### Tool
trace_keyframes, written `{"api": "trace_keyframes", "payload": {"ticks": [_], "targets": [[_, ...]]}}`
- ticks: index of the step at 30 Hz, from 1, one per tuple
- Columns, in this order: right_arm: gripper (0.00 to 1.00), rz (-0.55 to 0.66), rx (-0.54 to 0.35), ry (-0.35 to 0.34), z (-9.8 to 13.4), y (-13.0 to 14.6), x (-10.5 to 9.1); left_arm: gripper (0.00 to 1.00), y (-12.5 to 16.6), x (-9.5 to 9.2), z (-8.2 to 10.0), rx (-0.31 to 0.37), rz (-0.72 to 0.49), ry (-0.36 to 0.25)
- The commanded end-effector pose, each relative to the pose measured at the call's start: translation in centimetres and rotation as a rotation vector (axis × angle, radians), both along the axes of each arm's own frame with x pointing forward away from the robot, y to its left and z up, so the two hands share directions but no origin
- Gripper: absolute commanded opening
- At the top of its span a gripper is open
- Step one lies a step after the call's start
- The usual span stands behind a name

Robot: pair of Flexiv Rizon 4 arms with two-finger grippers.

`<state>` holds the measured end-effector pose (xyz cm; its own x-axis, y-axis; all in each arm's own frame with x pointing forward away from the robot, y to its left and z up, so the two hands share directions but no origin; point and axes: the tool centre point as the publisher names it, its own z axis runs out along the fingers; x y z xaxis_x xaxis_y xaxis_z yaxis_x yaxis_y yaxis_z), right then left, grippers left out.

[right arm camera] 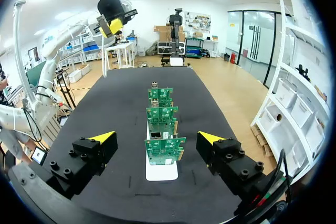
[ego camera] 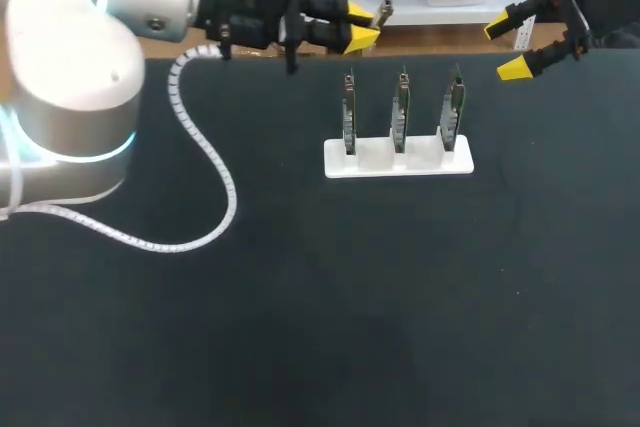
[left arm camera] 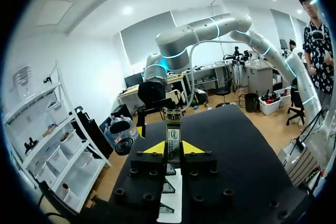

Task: Pick up the optical module with the left hand, and insert it into the network port with the right hand.

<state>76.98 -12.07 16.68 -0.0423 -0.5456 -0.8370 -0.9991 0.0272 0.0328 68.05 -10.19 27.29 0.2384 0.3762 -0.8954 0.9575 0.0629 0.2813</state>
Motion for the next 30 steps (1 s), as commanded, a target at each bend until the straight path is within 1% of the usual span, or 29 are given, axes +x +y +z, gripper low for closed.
{"api": "trace_keyframes", "payload": {"ticks": [1,3,4,6,7,11,17,19,22,26,30], "targets": [[1.0,-0.003,0.0,-0.003,0.0,0.0,-0.1,0.0,-2.6,1.7,-1.1,0.029,0.0,0.011],[1.0,-0.003,0.0,-0.003,0.0,0.0,-0.1,0.0,-3.3,2.0,-1.6,0.034,-0.003,0.04],[1.0,-0.003,0.0,-0.003,0.0,0.0,-0.1,0.0,-3.5,2.2,-1.8,0.046,0.0,0.04],[1.0,-0.003,0.0,-0.003,0.0,0.0,-0.1,0.0,-4.1,2.5,-2.1,0.036,-0.012,0.076],[1.0,-0.003,0.0,-0.003,0.0,0.0,-0.1,0.0,-4.4,2.5,-2.1,0.038,-0.01,0.069],[1.0,-0.003,0.0,-0.003,0.0,0.0,-0.1,0.0,-5.6,2.9,-2.2,0.02,-0.019,0.09],[1.0,-0.003,0.0,-0.003,0.0,0.0,-0.1,0.0,-7.2,3.5,-2.5,-0.003,-0.023,0.105],[1.0,-0.003,0.0,-0.003,0.0,0.0,-0.1,0.0,-7.6,3.8,-2.7,-0.024,-0.022,0.128],[1.0,-0.003,0.0,-0.003,0.0,0.0,-0.1,0.0,-8.2,4.2,-3.1,-0.044,-0.02,0.145],[1.0,-0.003,0.0,-0.003,0.0,0.0,-0.1,0.0,-9.1,4.6,-3.5,-0.085,-0.023,0.192],[1.0,-0.003,0.0,-0.003,0.0,0.0,-0.1,0.0,-10.0,4.8,-4.2,-0.088,-0.025,0.203]]}}
